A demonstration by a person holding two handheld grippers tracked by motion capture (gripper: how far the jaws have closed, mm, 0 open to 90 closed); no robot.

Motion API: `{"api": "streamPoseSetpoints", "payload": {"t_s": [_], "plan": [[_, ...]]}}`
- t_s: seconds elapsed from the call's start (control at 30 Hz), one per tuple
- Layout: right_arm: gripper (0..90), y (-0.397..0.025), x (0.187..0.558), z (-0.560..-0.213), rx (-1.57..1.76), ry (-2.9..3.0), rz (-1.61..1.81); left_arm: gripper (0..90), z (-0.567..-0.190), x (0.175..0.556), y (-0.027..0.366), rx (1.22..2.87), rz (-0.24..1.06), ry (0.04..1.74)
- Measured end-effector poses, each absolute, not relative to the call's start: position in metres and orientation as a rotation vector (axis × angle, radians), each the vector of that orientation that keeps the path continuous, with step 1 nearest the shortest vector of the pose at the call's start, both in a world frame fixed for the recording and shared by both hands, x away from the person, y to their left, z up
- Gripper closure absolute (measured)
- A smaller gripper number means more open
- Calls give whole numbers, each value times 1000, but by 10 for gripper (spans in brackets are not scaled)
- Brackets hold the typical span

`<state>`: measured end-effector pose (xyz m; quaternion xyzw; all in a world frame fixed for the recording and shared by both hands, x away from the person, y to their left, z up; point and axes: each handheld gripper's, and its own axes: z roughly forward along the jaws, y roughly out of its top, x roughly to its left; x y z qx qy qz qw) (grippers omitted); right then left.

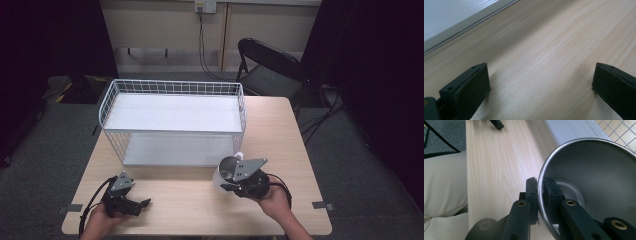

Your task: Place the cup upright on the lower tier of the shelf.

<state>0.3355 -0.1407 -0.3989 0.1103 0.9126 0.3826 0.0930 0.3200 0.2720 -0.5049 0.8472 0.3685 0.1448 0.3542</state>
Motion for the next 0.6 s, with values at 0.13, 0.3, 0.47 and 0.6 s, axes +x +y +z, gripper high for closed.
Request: {"api": "streamPoseSetpoints", "payload": {"t_s": [0.13, 0.3, 0.47, 0.6], "plan": [[826, -138, 336, -397, 320, 2710, 1144, 7, -505, 320, 272, 2190, 374, 953], [827, -130, 338, -397, 301, 2712, 1139, 6, -505, 320, 272, 2190, 374, 953], [826, -125, 340, -396, 290, 2705, 1135, 6, -505, 320, 272, 2190, 374, 952], [827, -121, 343, -395, 287, 2696, 1136, 6, -505, 320, 272, 2190, 374, 953]]}}
